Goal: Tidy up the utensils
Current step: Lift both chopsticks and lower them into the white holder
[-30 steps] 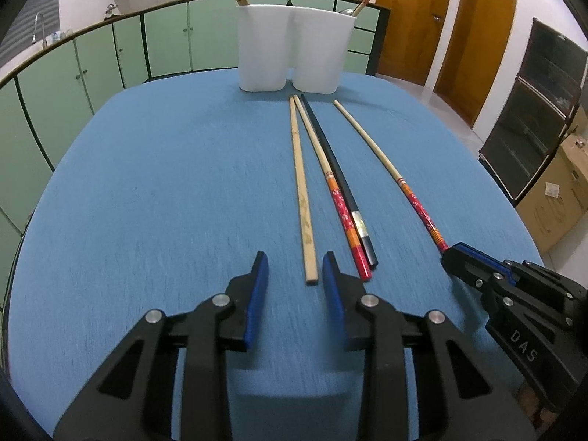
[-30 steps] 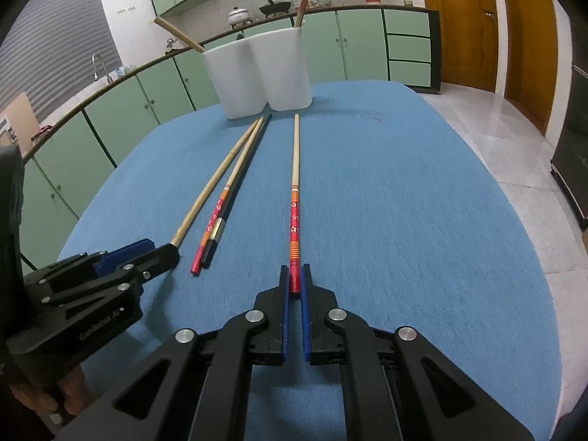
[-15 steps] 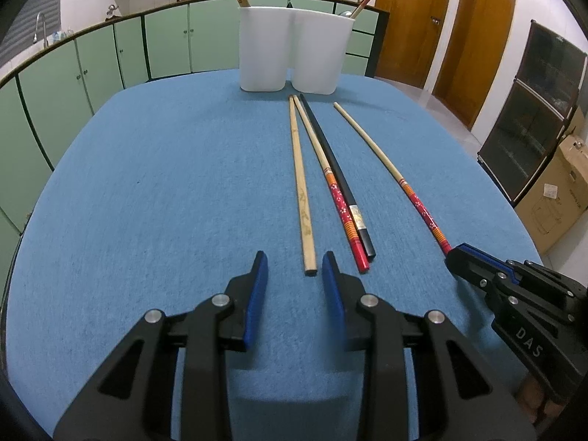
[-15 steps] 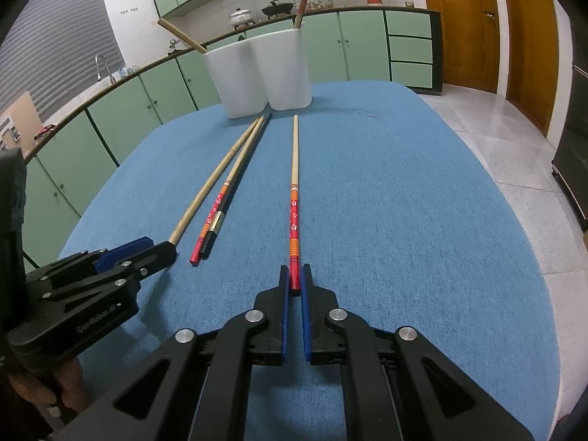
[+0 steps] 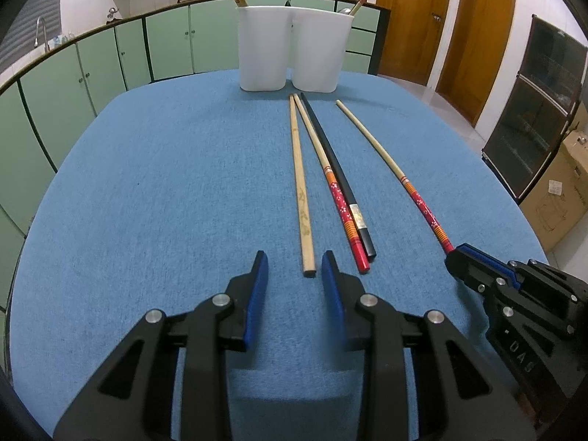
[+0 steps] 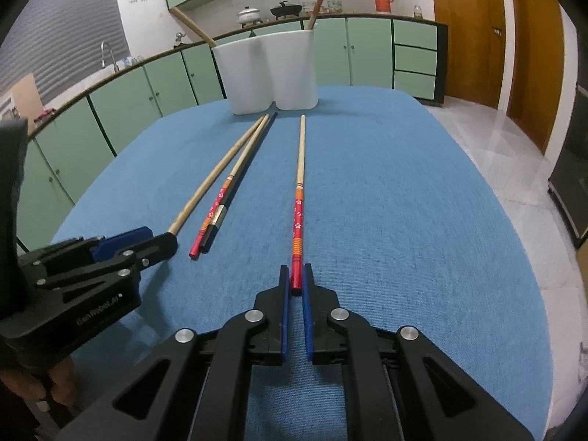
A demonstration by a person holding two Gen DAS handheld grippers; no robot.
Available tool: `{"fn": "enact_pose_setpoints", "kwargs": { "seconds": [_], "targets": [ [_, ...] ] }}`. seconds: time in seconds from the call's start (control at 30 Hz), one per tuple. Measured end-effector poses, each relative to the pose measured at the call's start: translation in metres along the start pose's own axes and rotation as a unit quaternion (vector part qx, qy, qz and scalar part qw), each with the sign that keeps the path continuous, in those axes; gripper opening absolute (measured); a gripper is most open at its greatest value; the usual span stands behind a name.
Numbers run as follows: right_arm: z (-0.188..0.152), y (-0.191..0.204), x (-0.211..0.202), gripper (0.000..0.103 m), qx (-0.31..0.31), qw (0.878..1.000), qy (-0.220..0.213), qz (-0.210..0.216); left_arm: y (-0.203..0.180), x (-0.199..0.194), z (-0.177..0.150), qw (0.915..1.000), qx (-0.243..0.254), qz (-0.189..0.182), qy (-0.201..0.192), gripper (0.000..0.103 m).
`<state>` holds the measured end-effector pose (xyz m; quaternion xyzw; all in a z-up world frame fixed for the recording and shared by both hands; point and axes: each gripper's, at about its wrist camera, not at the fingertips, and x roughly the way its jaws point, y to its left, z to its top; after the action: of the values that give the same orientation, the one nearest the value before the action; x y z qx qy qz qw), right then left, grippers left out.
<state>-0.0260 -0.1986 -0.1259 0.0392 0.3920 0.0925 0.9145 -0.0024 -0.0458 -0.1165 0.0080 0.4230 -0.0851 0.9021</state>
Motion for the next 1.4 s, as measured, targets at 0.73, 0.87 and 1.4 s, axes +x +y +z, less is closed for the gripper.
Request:
{"fn": "enact_pose_setpoints", "kwargs": {
  "seconds": [0.73, 0.87, 1.4],
  "targets": [
    [0.073, -0.024, -0.094, 0.005, 0.028, 0.992, -0.109, 0.049, 0.003, -0.097, 0.061, 0.9912, 0.004, 0.003, -0.132, 0.006],
    [0.096, -0.028, -0.112, 0.005, 0.032, 0.988, -0.140, 0.060, -0.001, -0.119, 0.082, 0.9854, 0.005, -0.002, -0.170, 0.006],
    [0.190, -0.015, -0.144, 0.005, -0.006, 0.973, -0.208, 0.100, -0.004, -0.155, 0.148, 0.9667, 0.000, -0.035, -0.253, 0.006]
  ]
}}
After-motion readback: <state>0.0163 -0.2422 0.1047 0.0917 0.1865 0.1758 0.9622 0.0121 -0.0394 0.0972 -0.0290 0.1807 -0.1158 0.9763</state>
